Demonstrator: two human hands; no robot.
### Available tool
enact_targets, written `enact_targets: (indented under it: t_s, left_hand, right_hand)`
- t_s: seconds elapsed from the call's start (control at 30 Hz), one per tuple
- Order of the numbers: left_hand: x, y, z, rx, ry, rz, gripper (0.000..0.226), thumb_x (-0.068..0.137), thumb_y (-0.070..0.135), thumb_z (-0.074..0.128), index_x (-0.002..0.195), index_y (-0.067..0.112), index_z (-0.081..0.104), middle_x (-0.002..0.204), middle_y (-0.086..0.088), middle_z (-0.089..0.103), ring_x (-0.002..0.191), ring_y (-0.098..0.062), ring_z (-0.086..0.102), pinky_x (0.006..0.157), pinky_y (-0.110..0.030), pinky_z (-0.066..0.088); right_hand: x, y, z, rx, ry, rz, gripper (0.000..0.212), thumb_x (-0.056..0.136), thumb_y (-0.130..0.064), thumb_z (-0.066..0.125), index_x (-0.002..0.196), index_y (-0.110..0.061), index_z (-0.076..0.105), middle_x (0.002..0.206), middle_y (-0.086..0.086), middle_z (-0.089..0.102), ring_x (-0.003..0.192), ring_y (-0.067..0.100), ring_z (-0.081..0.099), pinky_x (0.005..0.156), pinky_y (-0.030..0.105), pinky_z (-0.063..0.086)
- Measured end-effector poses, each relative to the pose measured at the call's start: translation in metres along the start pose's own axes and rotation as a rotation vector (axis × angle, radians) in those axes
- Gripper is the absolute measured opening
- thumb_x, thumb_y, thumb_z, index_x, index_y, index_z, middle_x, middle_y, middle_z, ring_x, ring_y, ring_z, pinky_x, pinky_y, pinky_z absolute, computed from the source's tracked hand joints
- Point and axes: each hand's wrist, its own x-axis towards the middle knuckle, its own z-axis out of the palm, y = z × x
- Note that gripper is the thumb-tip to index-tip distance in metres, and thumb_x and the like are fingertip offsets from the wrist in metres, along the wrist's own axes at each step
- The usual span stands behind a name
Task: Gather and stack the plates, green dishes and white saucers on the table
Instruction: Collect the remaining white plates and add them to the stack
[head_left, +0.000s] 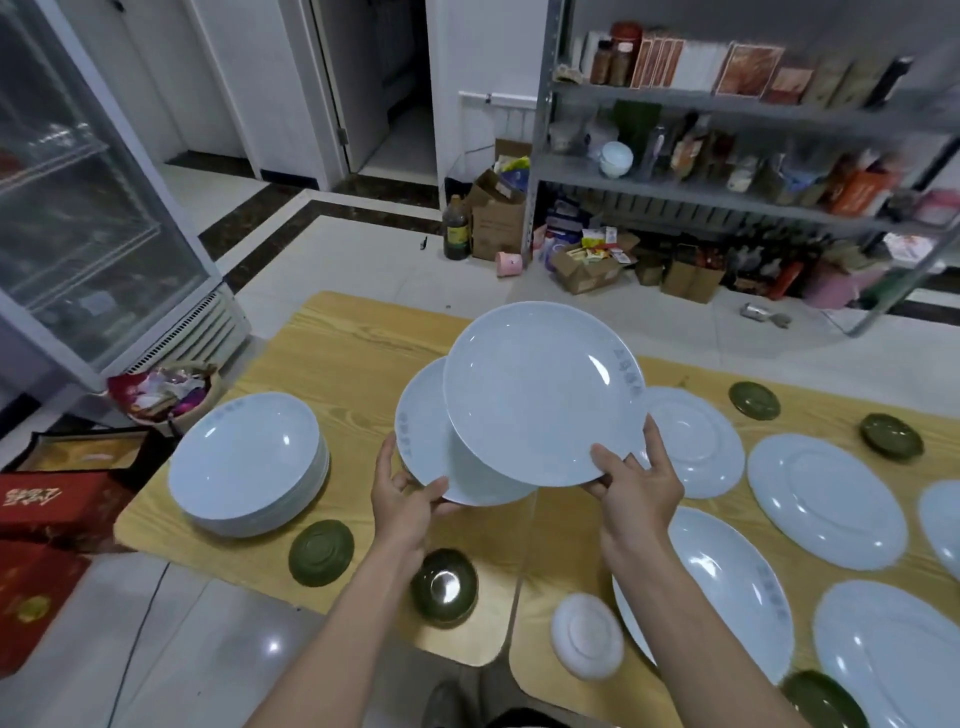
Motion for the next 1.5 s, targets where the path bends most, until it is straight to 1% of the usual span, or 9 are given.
enact_targets:
  t_s: [0.13, 0.33, 0.6, 0.8, 0.93, 1.07, 1.17, 1.3, 1.5]
  left_hand:
    - [0.026, -0.001, -0.001, 0.021, 0.004, -0.024, 0.096, 0.076, -0.017, 0.071, 0.136, 0.051, 0.041, 0.119, -0.011, 0.063, 0.102, -0.030, 0.068, 0.063, -0.039, 0.061]
    - [0.057, -0.006, -0.007, 0.068, 0.021, -0.075, 0.096, 0.077, -0.017, 0.070, 0.139, 0.048, 0.038, 0.121, -0.012, 0.061, 0.106, -0.032, 0.065, 0.061, -0.038, 0.061]
    - [0.081, -0.012, -0.012, 0.112, 0.037, -0.118, 0.098, 0.077, -0.017, 0.071, 0.145, 0.045, 0.037, 0.113, -0.013, 0.065, 0.099, -0.030, 0.069, 0.061, -0.038, 0.061]
    - [0.091, -0.016, -0.014, 0.155, 0.078, -0.086, 0.097, 0.076, -0.013, 0.075, 0.152, 0.031, 0.034, 0.109, -0.028, 0.062, 0.089, -0.025, 0.073, 0.067, -0.038, 0.062]
    - [0.097, -0.015, -0.015, 0.206, 0.058, -0.084, 0.094, 0.077, -0.011, 0.075, 0.153, 0.026, 0.033, 0.091, -0.020, 0.065, 0.084, -0.020, 0.074, 0.069, -0.038, 0.063]
    - [0.100, -0.013, -0.017, 0.255, 0.052, -0.091, 0.093, 0.076, -0.009, 0.077, 0.151, 0.027, 0.037, 0.080, -0.013, 0.057, 0.080, -0.021, 0.073, 0.068, -0.036, 0.063]
    - [0.101, -0.013, -0.020, 0.259, 0.014, -0.095, 0.094, 0.075, -0.010, 0.078, 0.151, 0.026, 0.036, 0.079, -0.010, 0.050, 0.077, -0.021, 0.072, 0.067, -0.039, 0.063]
    - [0.102, -0.013, -0.022, 0.234, -0.040, -0.099, 0.093, 0.077, -0.012, 0.075, 0.152, 0.027, 0.035, 0.089, -0.010, 0.052, 0.088, -0.027, 0.072, 0.070, -0.044, 0.062]
    - [0.104, -0.013, -0.028, 0.175, -0.153, -0.084, 0.083, 0.083, -0.012, 0.069, 0.148, 0.033, 0.041, 0.069, 0.004, 0.060, 0.083, -0.022, 0.073, 0.067, -0.035, 0.062]
  right_hand:
    - [0.014, 0.005, 0.006, -0.018, 0.035, 0.005, 0.079, 0.082, 0.012, 0.068, 0.146, -0.028, 0.047, 0.095, -0.011, 0.077, 0.091, 0.015, 0.074, 0.063, 0.030, 0.060]
    - [0.032, 0.018, 0.013, -0.042, 0.059, 0.028, 0.079, 0.081, 0.013, 0.068, 0.145, -0.028, 0.048, 0.092, -0.013, 0.077, 0.089, 0.013, 0.074, 0.061, 0.030, 0.060]
    - [0.049, 0.039, 0.017, -0.066, 0.088, 0.077, 0.080, 0.080, 0.014, 0.068, 0.145, -0.028, 0.048, 0.097, -0.009, 0.077, 0.095, 0.018, 0.074, 0.062, 0.031, 0.060]
    - [0.055, 0.052, 0.018, -0.092, 0.102, 0.113, 0.080, 0.080, 0.015, 0.067, 0.146, -0.025, 0.047, 0.094, -0.012, 0.077, 0.090, 0.012, 0.074, 0.061, 0.031, 0.060]
    - [0.056, 0.062, 0.020, -0.107, 0.084, 0.149, 0.081, 0.080, 0.015, 0.067, 0.149, -0.023, 0.043, 0.093, -0.011, 0.077, 0.088, 0.013, 0.074, 0.063, 0.033, 0.061]
    - [0.059, 0.074, 0.030, -0.128, 0.082, 0.206, 0.084, 0.082, 0.014, 0.067, 0.151, -0.024, 0.039, 0.101, -0.004, 0.076, 0.094, 0.018, 0.073, 0.068, 0.036, 0.062]
    - [0.061, 0.082, 0.038, -0.139, 0.070, 0.230, 0.085, 0.081, 0.015, 0.067, 0.152, -0.024, 0.038, 0.101, -0.003, 0.074, 0.096, 0.020, 0.072, 0.063, 0.033, 0.061]
    - [0.066, 0.094, 0.048, -0.191, 0.064, 0.258, 0.085, 0.081, 0.015, 0.066, 0.151, -0.025, 0.039, 0.096, -0.006, 0.074, 0.096, 0.023, 0.072, 0.064, 0.038, 0.062]
    - [0.070, 0.107, 0.052, -0.227, 0.049, 0.277, 0.086, 0.081, 0.017, 0.065, 0.152, -0.025, 0.038, 0.097, -0.006, 0.073, 0.096, 0.024, 0.071, 0.064, 0.038, 0.062]
